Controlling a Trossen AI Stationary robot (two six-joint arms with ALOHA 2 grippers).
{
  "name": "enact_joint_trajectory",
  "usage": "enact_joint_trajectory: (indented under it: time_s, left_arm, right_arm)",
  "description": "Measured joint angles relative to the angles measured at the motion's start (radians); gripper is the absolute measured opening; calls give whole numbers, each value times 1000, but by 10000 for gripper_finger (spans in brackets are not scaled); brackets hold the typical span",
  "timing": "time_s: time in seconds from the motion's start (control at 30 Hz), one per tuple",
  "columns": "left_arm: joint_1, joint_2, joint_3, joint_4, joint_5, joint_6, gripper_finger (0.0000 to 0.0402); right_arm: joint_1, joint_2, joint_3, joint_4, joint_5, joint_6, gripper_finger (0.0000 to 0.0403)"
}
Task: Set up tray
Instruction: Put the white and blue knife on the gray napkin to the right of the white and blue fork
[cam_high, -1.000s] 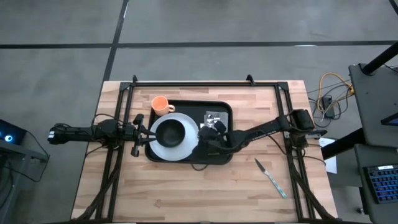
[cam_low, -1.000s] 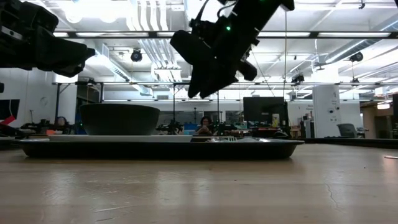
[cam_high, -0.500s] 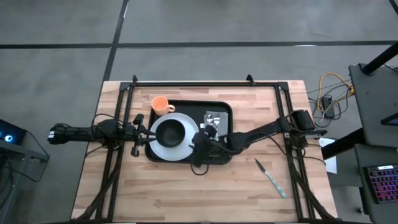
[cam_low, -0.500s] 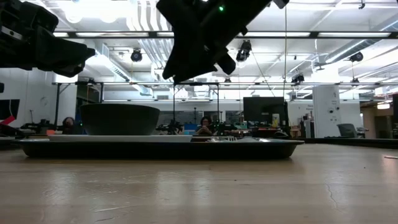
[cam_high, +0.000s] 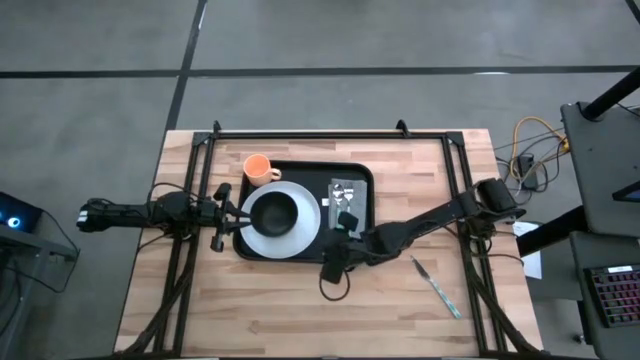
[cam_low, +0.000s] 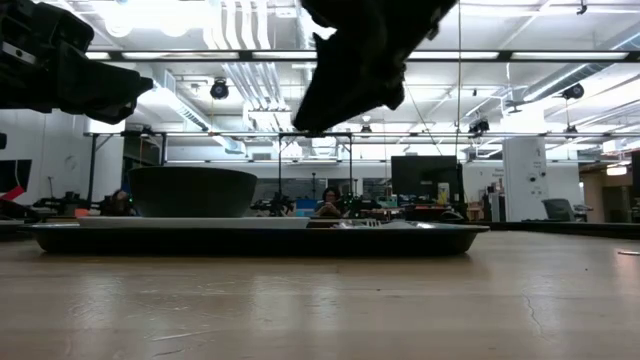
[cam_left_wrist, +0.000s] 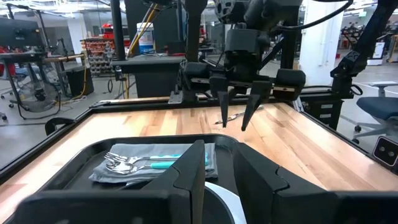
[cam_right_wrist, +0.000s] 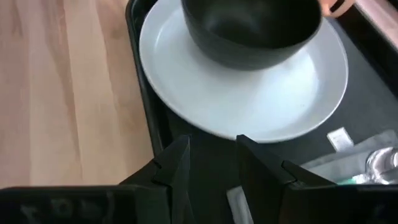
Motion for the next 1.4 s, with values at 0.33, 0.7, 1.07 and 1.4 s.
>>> enact_joint_trajectory:
  time_s: [0.33,0.7,1.07,1.4]
  left_arm:
    - [0,0,0,0,0,0,64]
    - [0,0,0,1,0,0,64]
    - [0,22,0,2,0,0,64]
    - [0,28,0,2,0,0,64]
  right_arm:
    - [15,-112,-106,1,0,-8,111]
    - [14,-393,-403,115,-5,16,107]
    - [19,-650,-587,67,-257,94,107]
    - [33,-696,-600,-145,-283,166,98]
